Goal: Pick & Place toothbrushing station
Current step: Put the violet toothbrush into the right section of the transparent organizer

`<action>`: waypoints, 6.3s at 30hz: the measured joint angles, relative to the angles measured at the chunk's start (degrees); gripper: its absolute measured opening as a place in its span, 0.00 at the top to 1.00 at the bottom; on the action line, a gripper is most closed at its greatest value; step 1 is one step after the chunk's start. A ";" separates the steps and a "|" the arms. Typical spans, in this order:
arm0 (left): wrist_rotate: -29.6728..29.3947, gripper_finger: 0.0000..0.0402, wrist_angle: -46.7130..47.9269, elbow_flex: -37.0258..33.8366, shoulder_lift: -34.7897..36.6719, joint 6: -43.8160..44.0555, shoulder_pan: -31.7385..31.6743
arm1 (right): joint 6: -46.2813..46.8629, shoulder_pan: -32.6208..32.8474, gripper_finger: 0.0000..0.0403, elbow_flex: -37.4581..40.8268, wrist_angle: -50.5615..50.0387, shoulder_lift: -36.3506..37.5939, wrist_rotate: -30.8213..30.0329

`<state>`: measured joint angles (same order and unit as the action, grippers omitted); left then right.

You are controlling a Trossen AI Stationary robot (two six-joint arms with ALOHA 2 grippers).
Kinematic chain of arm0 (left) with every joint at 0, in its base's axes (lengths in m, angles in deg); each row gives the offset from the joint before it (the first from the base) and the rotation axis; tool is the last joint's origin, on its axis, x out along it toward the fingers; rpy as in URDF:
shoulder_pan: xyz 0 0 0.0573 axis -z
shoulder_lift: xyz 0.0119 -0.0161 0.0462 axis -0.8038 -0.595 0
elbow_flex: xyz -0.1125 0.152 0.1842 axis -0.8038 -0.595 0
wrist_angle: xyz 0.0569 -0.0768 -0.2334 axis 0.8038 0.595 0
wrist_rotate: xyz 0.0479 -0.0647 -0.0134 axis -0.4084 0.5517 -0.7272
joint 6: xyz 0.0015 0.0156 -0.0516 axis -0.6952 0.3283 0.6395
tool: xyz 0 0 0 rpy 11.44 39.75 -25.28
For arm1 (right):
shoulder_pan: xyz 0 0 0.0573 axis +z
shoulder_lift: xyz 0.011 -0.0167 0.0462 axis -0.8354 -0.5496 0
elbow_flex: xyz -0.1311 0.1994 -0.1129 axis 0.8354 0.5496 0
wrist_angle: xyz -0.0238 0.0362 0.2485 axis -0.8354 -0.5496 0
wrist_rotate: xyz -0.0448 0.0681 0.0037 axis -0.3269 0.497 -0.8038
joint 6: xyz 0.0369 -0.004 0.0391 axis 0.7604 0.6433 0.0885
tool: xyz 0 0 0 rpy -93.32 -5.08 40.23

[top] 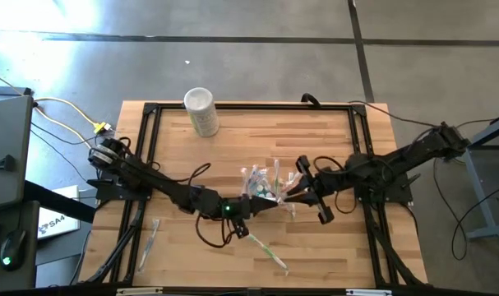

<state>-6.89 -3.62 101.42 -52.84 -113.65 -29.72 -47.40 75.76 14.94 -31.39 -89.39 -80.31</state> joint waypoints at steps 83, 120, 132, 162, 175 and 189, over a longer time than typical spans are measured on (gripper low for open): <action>-7.47 0.60 -4.23 9.70 -9.86 -29.30 -1.59 | 5.95 -4.09 0.96 0.00 -2.04 -0.07 6.65; 1.00 0.60 -5.31 9.70 -9.86 -40.62 -4.68 | 9.43 -3.21 0.96 -0.04 -4.24 0.43 5.80; 2.82 0.60 -18.31 9.70 -9.86 -40.59 -4.00 | 4.52 -2.51 0.96 -0.02 1.59 1.84 4.17; 14.64 0.60 -12.94 9.72 -9.81 -36.05 -9.25 | 7.37 -8.90 0.96 0.02 5.95 2.27 10.25; 15.83 0.60 -10.44 11.91 -9.79 -35.87 -11.64 | 9.37 -10.91 0.96 0.02 6.97 1.13 12.75; 13.98 0.81 -7.35 12.98 -9.81 -31.83 -11.66 | 10.14 -10.97 0.96 0.02 6.91 1.15 13.20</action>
<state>7.09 -10.97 114.40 -62.66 -145.49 -41.38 -37.27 64.79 14.97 -24.48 -88.24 -67.11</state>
